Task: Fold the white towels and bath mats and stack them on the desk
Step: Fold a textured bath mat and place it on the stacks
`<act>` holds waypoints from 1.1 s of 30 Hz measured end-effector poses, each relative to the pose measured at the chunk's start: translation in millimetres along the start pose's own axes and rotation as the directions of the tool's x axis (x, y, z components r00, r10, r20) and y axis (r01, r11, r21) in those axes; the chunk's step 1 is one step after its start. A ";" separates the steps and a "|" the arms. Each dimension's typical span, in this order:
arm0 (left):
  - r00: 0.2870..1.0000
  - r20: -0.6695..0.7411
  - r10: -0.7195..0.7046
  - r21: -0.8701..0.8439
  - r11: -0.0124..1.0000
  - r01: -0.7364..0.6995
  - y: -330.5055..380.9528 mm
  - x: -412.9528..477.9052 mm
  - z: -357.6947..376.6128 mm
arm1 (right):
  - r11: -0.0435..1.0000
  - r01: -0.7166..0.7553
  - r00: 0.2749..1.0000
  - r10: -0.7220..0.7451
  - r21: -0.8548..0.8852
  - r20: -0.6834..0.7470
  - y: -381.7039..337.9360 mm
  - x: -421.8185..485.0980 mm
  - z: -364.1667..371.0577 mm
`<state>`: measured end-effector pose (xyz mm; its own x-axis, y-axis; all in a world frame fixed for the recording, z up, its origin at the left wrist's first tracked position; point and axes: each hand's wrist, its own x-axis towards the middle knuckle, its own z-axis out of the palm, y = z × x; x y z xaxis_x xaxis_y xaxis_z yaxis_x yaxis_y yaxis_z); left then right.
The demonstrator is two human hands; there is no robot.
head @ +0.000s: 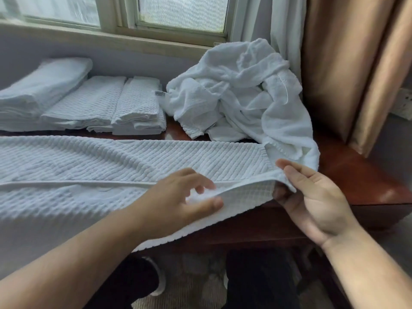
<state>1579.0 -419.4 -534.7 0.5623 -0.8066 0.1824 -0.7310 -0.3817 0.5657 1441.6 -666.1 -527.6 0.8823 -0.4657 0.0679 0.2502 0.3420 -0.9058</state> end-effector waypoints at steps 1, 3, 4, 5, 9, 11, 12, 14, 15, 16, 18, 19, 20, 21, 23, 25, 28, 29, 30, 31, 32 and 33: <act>1.000 0.006 -0.017 0.031 0.999 0.016 2.5 -0.2 1.7 | 1.000 -0.006 1.000 0.006 0.015 0.000 -3.9 7.0 3.4; 0.996 -0.052 -0.075 0.010 0.997 0.076 4.1 0.8 3.2 | 0.999 -0.033 0.999 0.032 -0.031 -0.013 -10.1 18.9 10.9; 0.991 -0.080 -0.109 -0.026 0.994 0.107 3.2 1.4 2.3 | 0.993 -0.041 0.999 0.039 -0.107 -0.023 -12.9 23.8 13.6; 0.985 -0.102 -0.137 -0.061 0.990 0.131 1.8 2.1 1.6 | 0.977 -0.040 0.999 0.036 -0.210 -0.022 -15.7 26.8 15.2; 0.975 -0.152 -0.161 -0.109 0.983 0.146 -0.1 3.9 -6.9 | 0.700 0.120 0.983 0.014 -0.704 0.182 -27.8 28.7 11.7; 0.980 -0.121 -0.156 -0.065 0.987 0.149 -1.6 8.2 -16.9 | 0.541 0.116 0.961 0.151 -0.833 0.232 -32.2 30.7 9.3; 0.983 -0.093 -0.159 -0.023 0.987 0.158 -2.9 12.2 -23.0 | 0.473 0.118 0.951 0.200 -0.873 0.237 -32.3 33.3 8.0; 0.983 -0.056 -0.174 0.070 0.982 0.177 -6.1 24.5 -34.5 | 0.362 0.159 0.955 0.179 -0.919 0.236 -29.6 40.8 9.2; 0.983 -0.058 -0.176 0.109 0.977 0.181 -7.3 31.9 -39.5 | 0.349 0.185 0.966 0.108 -0.919 0.235 -26.9 45.6 8.8; 0.983 -0.063 -0.173 0.141 0.973 0.180 -7.8 40.0 -44.3 | 0.361 0.225 0.969 0.013 -0.905 0.246 -23.5 51.5 7.2; 0.986 -0.070 -0.152 0.190 0.968 0.162 -7.7 56.2 -53.6 | 0.376 0.290 0.954 -0.183 -0.880 0.236 -19.8 63.3 9.1; 0.989 -0.069 -0.131 0.223 0.964 0.143 -7.7 64.6 -58.6 | 0.342 0.317 0.938 -0.249 -0.884 0.240 -18.2 69.8 8.9; 0.993 -0.055 -0.107 0.266 0.957 0.118 -7.8 73.4 -63.8 | 0.263 0.348 0.912 -0.318 -0.900 0.260 -16.0 76.2 7.6; 0.996 -0.032 -0.081 0.309 0.947 0.087 -8.3 82.1 -68.9 | 0.170 0.360 0.882 -0.382 -0.917 0.276 -15.9 81.1 8.1; 0.999 0.012 -0.030 0.369 0.929 0.023 -11.1 99.1 -76.3 | 0.069 0.381 0.828 -0.468 -0.922 0.308 -16.3 92.4 9.7; 1.000 0.024 0.000 0.417 0.909 -0.010 -17.8 115.2 -78.0 | 0.167 0.353 0.862 -0.440 -0.920 0.251 -14.7 104.2 10.8; 0.999 0.017 0.039 0.503 0.863 -0.042 -31.7 137.4 -69.4 | 0.249 0.191 0.926 -0.365 -0.949 0.091 -8.1 129.3 8.4; 0.997 0.016 0.070 0.549 0.833 -0.067 -36.8 143.1 -63.9 | 0.230 0.132 0.935 -0.353 -0.964 0.043 -6.1 137.0 7.4; 0.993 0.006 0.117 0.608 0.788 -0.096 -43.1 147.4 -57.2 | 0.191 0.077 0.942 -0.334 -0.979 0.009 -3.7 144.4 4.8; 0.985 -0.011 0.171 0.673 0.730 -0.119 -50.6 150.0 -50.1 | 0.145 0.027 0.950 -0.312 -0.989 -0.020 -0.3 149.9 2.5; 0.976 -0.022 0.215 0.725 0.676 -0.132 -58.3 151.1 -43.1 | 0.093 -0.014 0.957 -0.288 -0.996 -0.040 4.3 154.3 -0.8; 0.973 -0.024 0.229 0.754 0.643 -0.133 -65.4 150.3 -36.6 | 0.041 -0.052 0.963 -0.263 -0.998 -0.061 10.2 155.9 -3.7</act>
<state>1725.4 -499.1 -514.8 0.3892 -0.8614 0.3262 -0.8364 -0.4789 -0.2667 1580.2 -738.2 -527.8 0.7591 -0.5885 0.2783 -0.4336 -0.7759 -0.4582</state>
